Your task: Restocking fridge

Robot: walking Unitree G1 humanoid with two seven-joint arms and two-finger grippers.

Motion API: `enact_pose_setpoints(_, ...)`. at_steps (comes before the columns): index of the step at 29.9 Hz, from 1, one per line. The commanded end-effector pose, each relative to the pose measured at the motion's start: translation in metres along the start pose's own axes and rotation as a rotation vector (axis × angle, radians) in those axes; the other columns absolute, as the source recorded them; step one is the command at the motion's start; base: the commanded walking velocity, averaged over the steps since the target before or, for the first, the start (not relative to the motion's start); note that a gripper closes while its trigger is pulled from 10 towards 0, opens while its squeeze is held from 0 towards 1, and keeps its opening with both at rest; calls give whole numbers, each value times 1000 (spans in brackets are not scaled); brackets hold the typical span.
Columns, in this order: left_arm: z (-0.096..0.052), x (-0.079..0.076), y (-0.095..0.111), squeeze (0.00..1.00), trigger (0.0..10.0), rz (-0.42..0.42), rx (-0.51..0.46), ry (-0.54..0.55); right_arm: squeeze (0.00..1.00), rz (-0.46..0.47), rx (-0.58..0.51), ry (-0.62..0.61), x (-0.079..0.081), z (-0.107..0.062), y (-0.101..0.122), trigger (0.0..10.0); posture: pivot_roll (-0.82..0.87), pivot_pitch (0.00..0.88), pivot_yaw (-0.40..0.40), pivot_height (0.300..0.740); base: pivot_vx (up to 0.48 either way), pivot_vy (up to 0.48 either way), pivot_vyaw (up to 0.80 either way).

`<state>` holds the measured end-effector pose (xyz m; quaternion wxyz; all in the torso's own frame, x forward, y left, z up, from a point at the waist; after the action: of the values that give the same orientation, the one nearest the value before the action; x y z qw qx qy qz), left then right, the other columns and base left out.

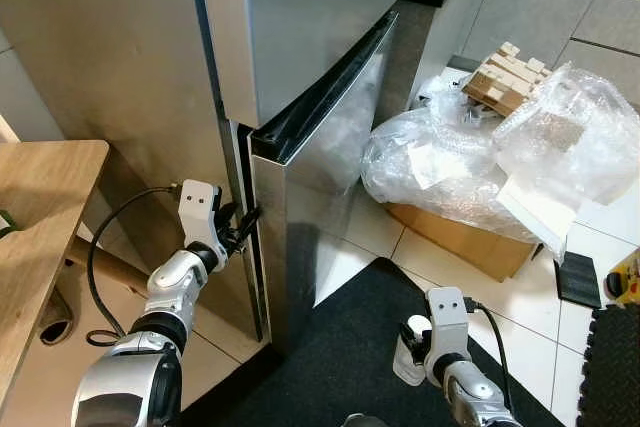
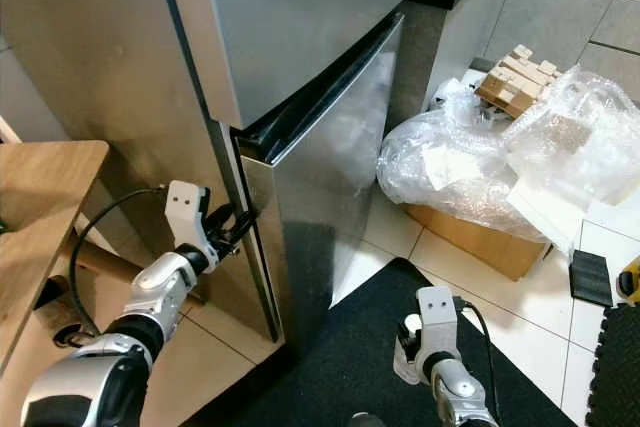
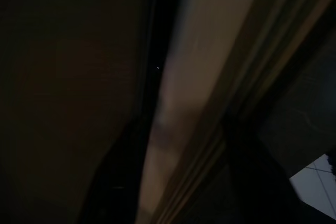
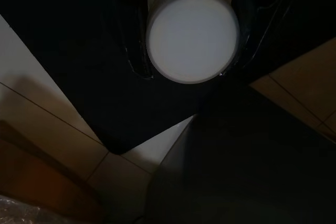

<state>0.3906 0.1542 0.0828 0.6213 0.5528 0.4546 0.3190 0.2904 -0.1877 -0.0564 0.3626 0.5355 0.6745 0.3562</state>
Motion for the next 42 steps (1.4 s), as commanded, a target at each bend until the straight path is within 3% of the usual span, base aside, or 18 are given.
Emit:
enact_pose_setpoints(1,6,-4,11,1000,10000,0,-38,-15,0,11,3,-19,-4,-2,-3,10000,-163,109,-21,725,0,0,0)
enact_pose_setpoints(6,6,-7,10,1000,10000,3,-40,-29,0,8,14,-19,-4,-4,-8,10000,-163,109,-21,725,0,0,0)
enact_pose_setpoints(7,7,-17,5,741,10000,-13,-28,-80,0,3,31,-18,-4,-6,-13,10000,-160,115,-24,725,0,0,0)
enact_pose_setpoints(8,7,-17,5,741,10000,-13,-28,-80,0,3,31,-18,-4,-6,-13,10000,-160,115,-24,725,0,0,0)
enact_pose_setpoints(9,7,-30,-3,0,10000,-27,-7,-150,0,-4,50,-17,-4,-9,-19,10000,-156,121,-27,725,0,0,0)
enact_pose_setpoints(10,7,-46,-12,0,10000,-43,18,-229,0,-11,70,-15,-4,-13,-27,10000,-156,123,-29,725,0,0,0)
enact_pose_setpoints(11,7,-46,-12,0,10000,-43,18,-229,0,-11,70,-15,-4,-13,-27,10000,-156,123,-29,725,0,0,0)
enact_pose_setpoints(14,6,-72,-24,0,10000,-67,56,-348,0,-15,93,-14,-5,-18,-36,10000,-158,127,-31,725,0,0,0)
enact_pose_setpoints(15,10,-112,-32,0,10000,-93,87,-503,0,-18,117,-11,-5,-24,-46,10000,-161,131,-31,725,0,0,0)
enact_pose_setpoints(17,10,-112,-32,0,10000,-93,87,-503,0,-18,117,-11,-5,-24,-46,10000,-161,131,-31,725,0,0,0)
enact_pose_setpoints(18,12,-129,-33,0,10000,-97,90,-555,0,-20,130,-8,-5,-26,-50,10000,-162,132,-31,725,0,0,0)
enact_pose_setpoints(19,12,-129,-33,0,10000,-97,90,-555,0,-20,130,-8,-5,-26,-50,10000,-162,132,-31,725,0,0,0)
enact_pose_setpoints(22,19,-152,-30,0,10000,-105,78,-602,0,-26,148,-2,-5,-30,-56,10000,-168,132,-31,725,0,0,0)
enact_pose_setpoints(25,27,-186,-22,0,10000,-123,59,-674,0,-32,160,-2,-7,-33,-61,10000,-171,133,-29,725,0,0,0)
enact_pose_setpoints(27,27,-186,-22,0,10000,-123,59,-674,0,-32,160,-2,-7,-33,-61,10000,-171,133,-29,725,0,0,0)
enact_pose_setpoints(29,31,-216,-15,0,10000,-123,43,-756,0,-35,164,-8,-10,-34,-62,10000,-181,135,-22,725,0,0,0)
enact_pose_setpoints(34,29,-212,-15,0,10000,-126,45,-751,0,-35,161,-11,-10,-35,-62,10000,-181,137,-18,725,0,0,0)
enact_pose_setpoints(42,13,-160,-43,0,10000,-106,116,-607,0,-38,170,0,-5,-35,-65,10000,-166,134,-22,725,0,0,0)
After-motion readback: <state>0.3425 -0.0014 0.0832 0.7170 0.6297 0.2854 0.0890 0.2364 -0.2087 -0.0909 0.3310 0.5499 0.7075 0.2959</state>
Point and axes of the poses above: a point about 5 cm out from each wrist's last joint towards the gripper, its own z axis pointing out of the wrist towards the gripper, its own y axis along the axis of the wrist's last joint, x = y × z, the point moved 5 cm from there along z, pointing out of the wrist towards the gripper, and after that the axes turned 7 degrees about -z, right-handed, at the moved point
